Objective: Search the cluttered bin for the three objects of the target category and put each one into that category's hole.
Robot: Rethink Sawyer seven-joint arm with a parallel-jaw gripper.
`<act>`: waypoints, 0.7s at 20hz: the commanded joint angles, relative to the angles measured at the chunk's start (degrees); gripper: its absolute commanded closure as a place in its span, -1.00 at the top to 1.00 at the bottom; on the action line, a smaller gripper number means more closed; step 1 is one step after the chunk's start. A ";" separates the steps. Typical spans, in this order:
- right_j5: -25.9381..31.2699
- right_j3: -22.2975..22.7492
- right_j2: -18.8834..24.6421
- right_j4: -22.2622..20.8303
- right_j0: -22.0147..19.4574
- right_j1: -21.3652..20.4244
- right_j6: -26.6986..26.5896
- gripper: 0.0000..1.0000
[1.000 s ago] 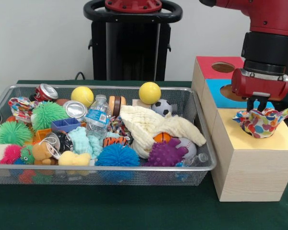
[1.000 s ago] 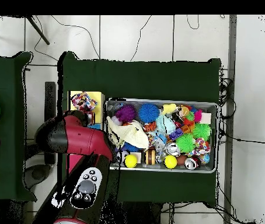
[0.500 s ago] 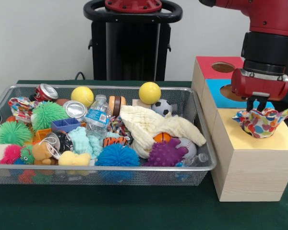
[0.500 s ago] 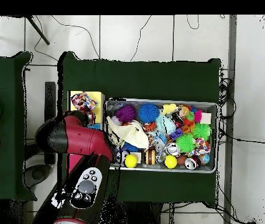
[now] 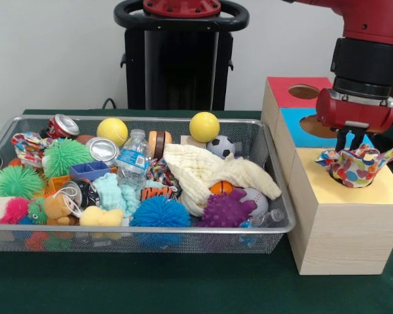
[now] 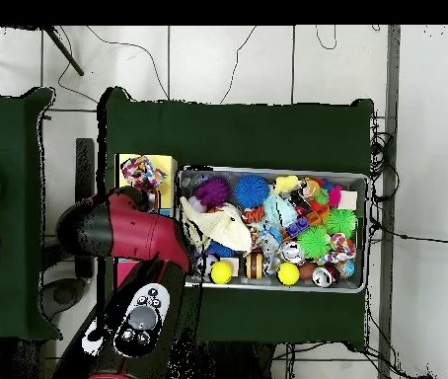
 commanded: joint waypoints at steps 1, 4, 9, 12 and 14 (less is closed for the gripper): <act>12.89 2.39 0.21 0.05 -0.39 1.21 14.21 -1.00; 12.69 2.68 0.46 0.07 -0.47 0.99 14.19 -1.00; 12.15 2.87 0.93 0.17 -0.74 0.91 14.02 -1.00; 11.24 3.23 1.68 0.27 -1.11 0.69 13.66 -1.00; 10.76 3.34 2.07 0.29 -1.33 0.57 13.39 -1.00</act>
